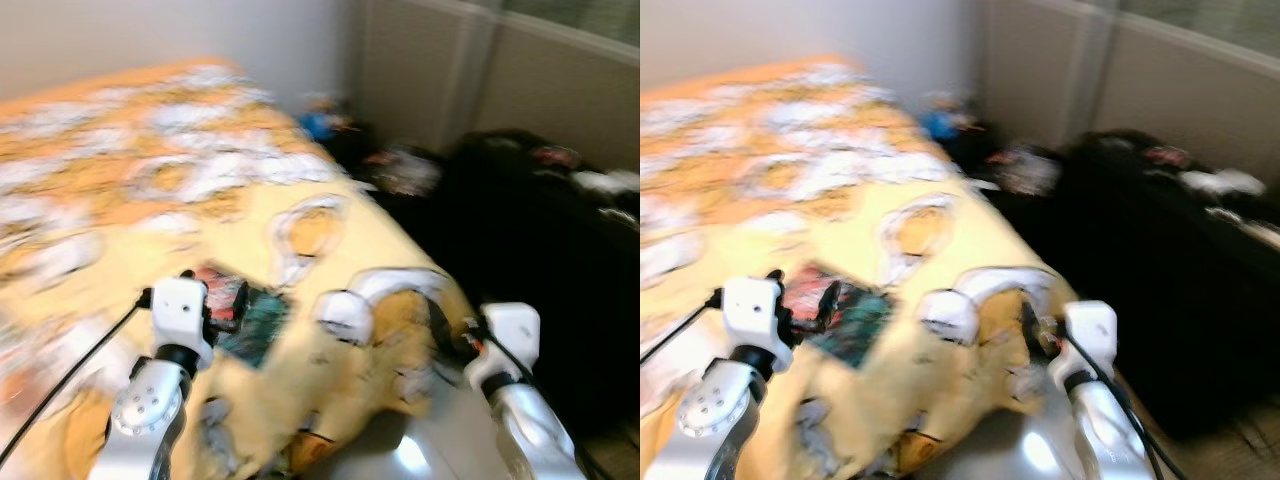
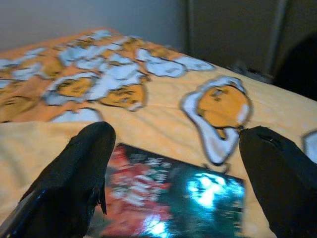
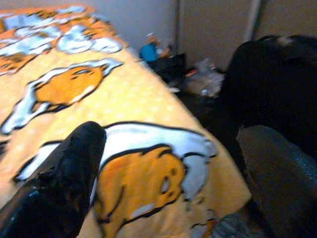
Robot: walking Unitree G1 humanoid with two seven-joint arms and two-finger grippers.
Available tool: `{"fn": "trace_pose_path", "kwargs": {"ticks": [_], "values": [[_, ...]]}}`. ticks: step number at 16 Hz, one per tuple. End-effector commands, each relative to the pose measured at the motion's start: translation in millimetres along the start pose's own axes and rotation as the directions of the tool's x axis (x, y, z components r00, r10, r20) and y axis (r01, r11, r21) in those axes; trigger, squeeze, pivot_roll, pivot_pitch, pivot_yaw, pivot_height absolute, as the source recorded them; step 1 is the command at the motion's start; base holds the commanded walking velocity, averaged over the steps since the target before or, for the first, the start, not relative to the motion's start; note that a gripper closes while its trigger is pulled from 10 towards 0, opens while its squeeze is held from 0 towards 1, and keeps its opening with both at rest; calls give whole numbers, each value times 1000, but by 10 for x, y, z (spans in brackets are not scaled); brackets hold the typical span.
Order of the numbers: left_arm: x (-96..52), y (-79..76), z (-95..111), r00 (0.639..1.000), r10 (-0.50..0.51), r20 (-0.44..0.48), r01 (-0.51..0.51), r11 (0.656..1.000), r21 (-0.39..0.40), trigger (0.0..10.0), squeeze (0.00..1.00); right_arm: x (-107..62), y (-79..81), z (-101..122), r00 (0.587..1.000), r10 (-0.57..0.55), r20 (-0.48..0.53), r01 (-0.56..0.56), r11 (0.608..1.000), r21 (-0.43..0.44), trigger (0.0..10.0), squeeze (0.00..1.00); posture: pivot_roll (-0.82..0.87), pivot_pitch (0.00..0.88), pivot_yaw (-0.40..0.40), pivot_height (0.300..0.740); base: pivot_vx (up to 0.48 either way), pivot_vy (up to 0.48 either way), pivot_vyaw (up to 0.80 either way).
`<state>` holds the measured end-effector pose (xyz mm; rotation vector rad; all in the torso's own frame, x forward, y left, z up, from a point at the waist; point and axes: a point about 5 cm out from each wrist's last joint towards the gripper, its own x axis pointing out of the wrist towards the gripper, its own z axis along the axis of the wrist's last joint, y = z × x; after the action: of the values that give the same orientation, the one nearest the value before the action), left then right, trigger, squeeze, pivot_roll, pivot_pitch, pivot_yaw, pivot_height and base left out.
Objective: Clean up the room
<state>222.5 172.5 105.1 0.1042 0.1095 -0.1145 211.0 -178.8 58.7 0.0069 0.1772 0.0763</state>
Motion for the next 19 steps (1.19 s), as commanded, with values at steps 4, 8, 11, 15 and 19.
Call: {"fn": "trace_pose_path", "kwargs": {"ticks": [4, 8, 11, 15, 19], "values": [[-44, 29, 2, 1000, 22, 2, -22, 1000, 18, 10000, 522, -1, 54, 78, 999, 46, 29, -46, 999, 4, 10000, 1000, -63, 0, 7, 740, 0, 0, 800], [-31, 93, 4, 999, 43, -10, -43, 999, 16, 10000, 545, 6, 23, 50, 1000, -29, 2, 29, 999, 14, 10000, 0, -55, 0, 8, 740, 0, 60, 200], [-72, 173, 21, 997, 74, -27, -74, 997, 7, 10000, 533, 27, 200, 134, 998, 56, 25, -58, 990, 130, 10000, 0, -27, 30, 4, 740, 0, 294, 0], [-97, 59, -27, 996, 68, -50, -69, 998, -12, 10000, 533, 91, -69, 190, 998, -55, 31, 50, 988, 144, 10000, 0, -53, 46, -13, 740, 0, 316, 0], [-170, 175, -84, 993, 92, -77, -92, 996, 10, 10000, 537, 31, 31, 130, 1000, 3, -16, 0, 981, 196, 10000, 0, -32, 41, -21, 740, 0, 320, 0]]}}
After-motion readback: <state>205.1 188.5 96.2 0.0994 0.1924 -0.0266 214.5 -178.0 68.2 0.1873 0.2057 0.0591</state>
